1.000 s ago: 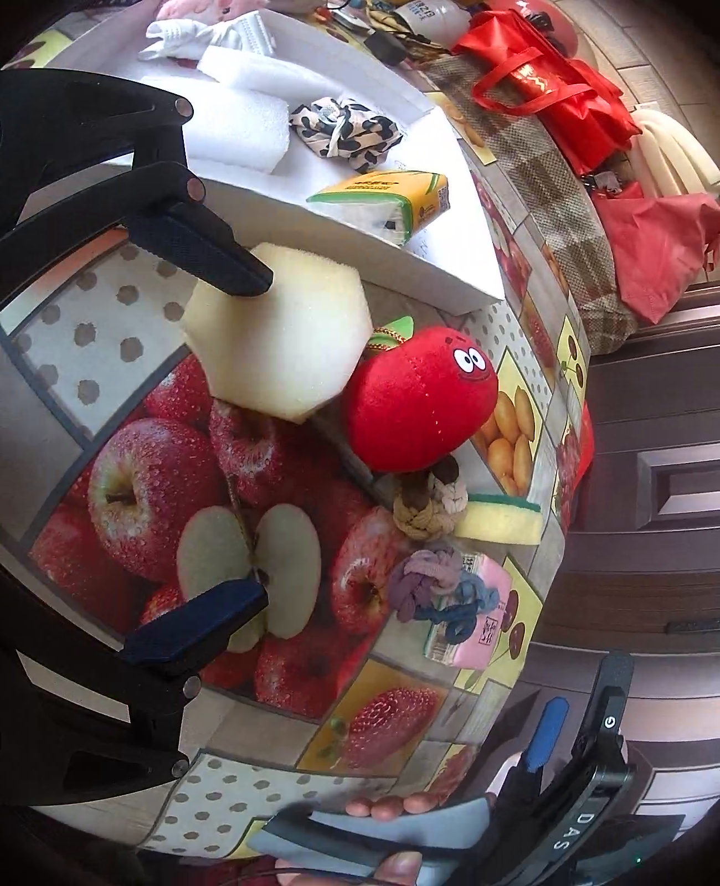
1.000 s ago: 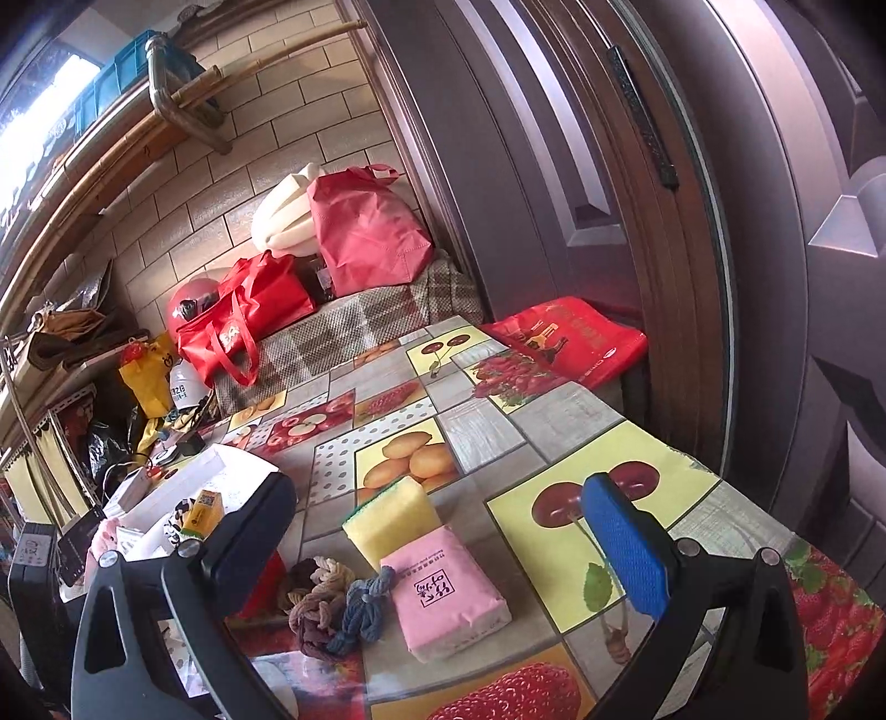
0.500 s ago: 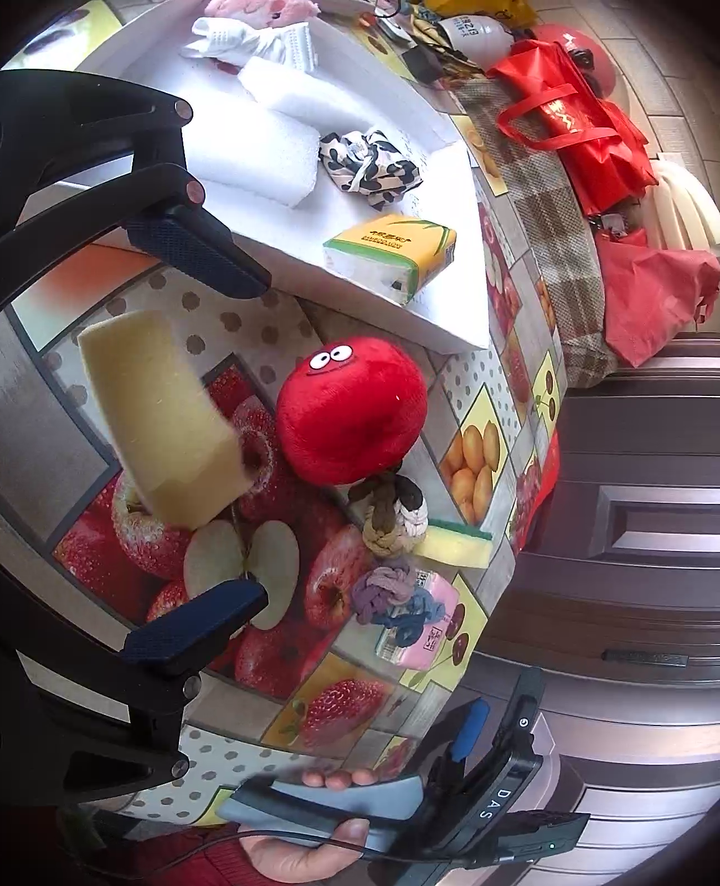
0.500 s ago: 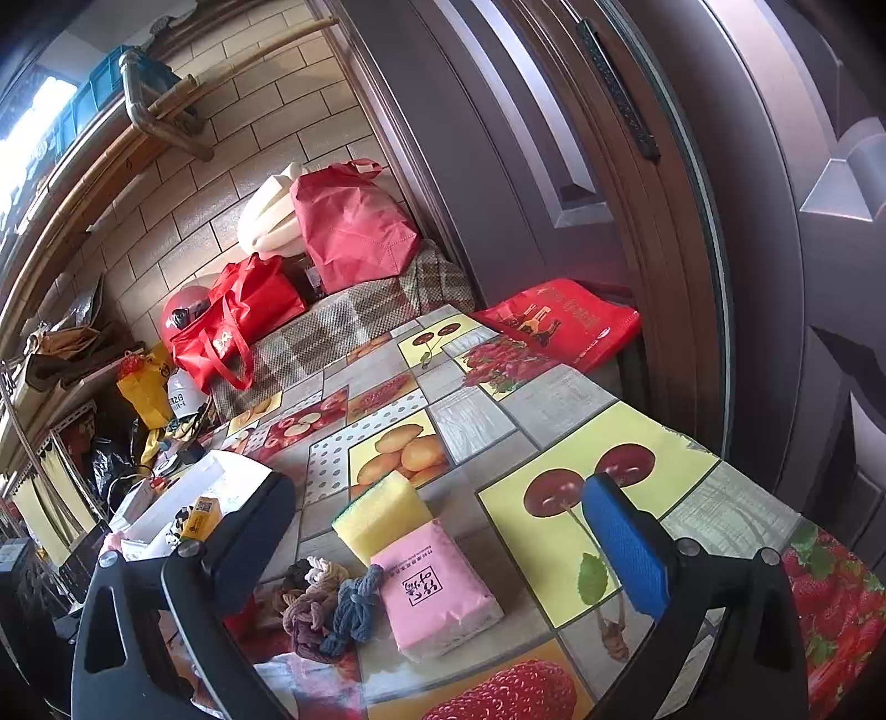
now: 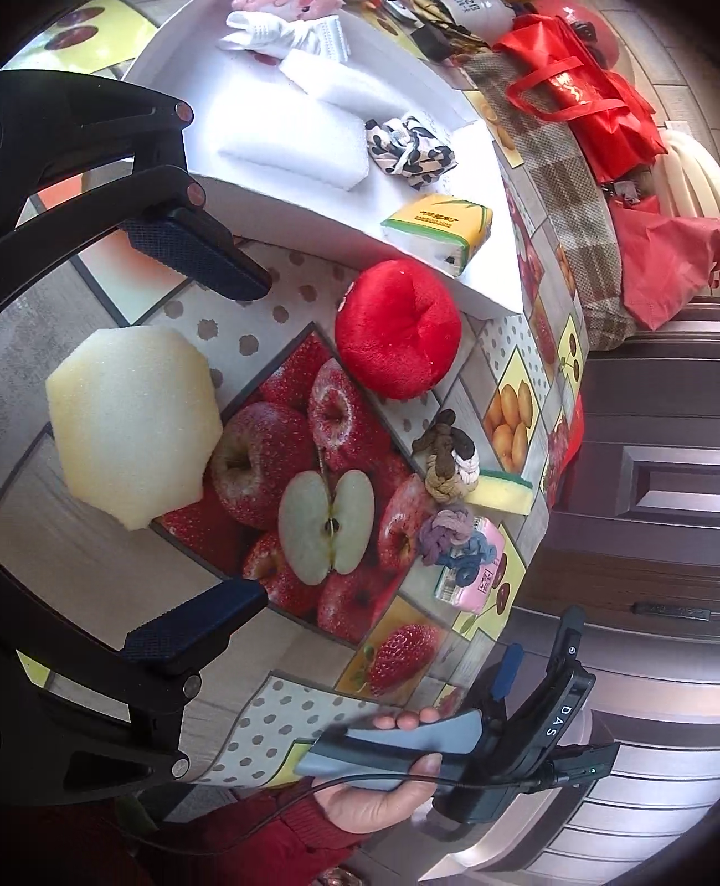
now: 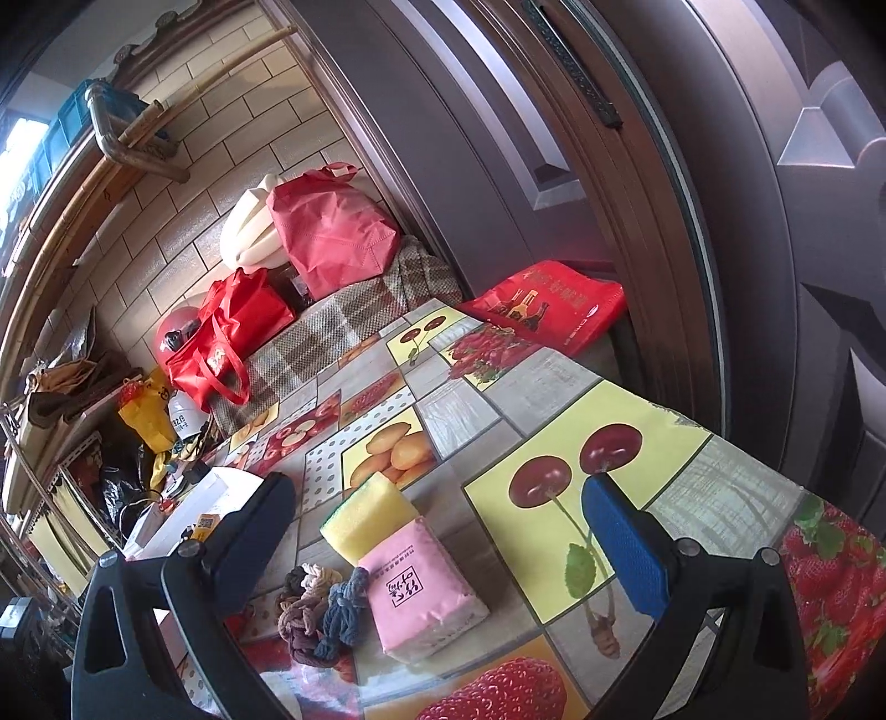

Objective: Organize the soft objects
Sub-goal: 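Lift the yellow sponge with the left gripper while the right grasps the pink tissue pack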

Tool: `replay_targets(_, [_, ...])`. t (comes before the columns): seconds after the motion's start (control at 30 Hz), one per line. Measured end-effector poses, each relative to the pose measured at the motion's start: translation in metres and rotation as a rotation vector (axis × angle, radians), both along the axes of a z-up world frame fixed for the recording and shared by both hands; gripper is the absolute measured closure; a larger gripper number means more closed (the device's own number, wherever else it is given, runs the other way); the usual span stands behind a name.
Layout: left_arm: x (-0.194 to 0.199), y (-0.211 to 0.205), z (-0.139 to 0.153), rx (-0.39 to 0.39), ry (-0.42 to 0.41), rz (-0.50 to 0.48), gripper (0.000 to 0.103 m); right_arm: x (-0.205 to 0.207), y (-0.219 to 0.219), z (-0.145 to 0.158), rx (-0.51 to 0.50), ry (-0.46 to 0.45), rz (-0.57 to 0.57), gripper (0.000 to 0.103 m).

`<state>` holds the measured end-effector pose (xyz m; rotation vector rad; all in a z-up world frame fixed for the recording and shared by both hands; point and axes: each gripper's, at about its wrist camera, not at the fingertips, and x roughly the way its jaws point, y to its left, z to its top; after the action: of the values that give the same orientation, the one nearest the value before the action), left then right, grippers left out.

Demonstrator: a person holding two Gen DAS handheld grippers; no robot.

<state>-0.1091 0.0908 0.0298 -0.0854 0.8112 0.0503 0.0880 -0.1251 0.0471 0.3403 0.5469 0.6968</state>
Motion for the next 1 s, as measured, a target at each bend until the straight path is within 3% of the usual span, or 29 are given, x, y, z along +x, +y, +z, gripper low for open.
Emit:
replay_targets(0.1, [-0.013, 0.000, -0.003, -0.001, 0.026, -0.001, 0.001, 0.002, 0.007, 0.002, -0.050, 0.002, 0.065, 0.000])
replay_targets(0.27, [-0.028, 0.005, -0.005, -0.004, 0.040, 0.006, 0.001, -0.011, 0.025, 0.009, -0.345, -0.105, 0.227, 0.000])
replay_targets(0.4, [-0.025, 0.007, -0.008, -0.023, 0.054, 0.000, 0.001, -0.018, 0.038, -0.007, -0.541, -0.112, 0.364, 0.000])
replay_targets(0.7, [-0.007, -0.007, -0.021, 0.041, 0.140, -0.016, 0.001, -0.011, 0.087, -0.026, -0.743, -0.164, 0.439, 0.000])
replay_targets(0.8, [-0.006, -0.009, -0.025, 0.066, 0.163, -0.031, 0.003, -0.009, 0.093, -0.034, -0.767, -0.130, 0.490, 0.013])
replay_targets(0.87, [-0.008, -0.010, -0.024, 0.052, 0.154, -0.054, 0.015, -0.012, 0.089, -0.030, -0.759, -0.149, 0.494, 0.050])
replay_targets(0.9, [-0.009, -0.010, -0.022, 0.058, 0.143, -0.054, 0.032, -0.013, 0.086, -0.030, -0.756, -0.143, 0.499, 0.053])
replay_targets(0.93, [-0.009, -0.010, -0.021, 0.057, 0.138, -0.056, 0.039, -0.013, 0.083, -0.029, -0.749, -0.138, 0.500, 0.053])
replay_targets(1.0, [-0.009, -0.012, -0.020, 0.067, 0.127, -0.061, 0.042, -0.014, 0.076, -0.027, -0.736, -0.133, 0.491, 0.053])
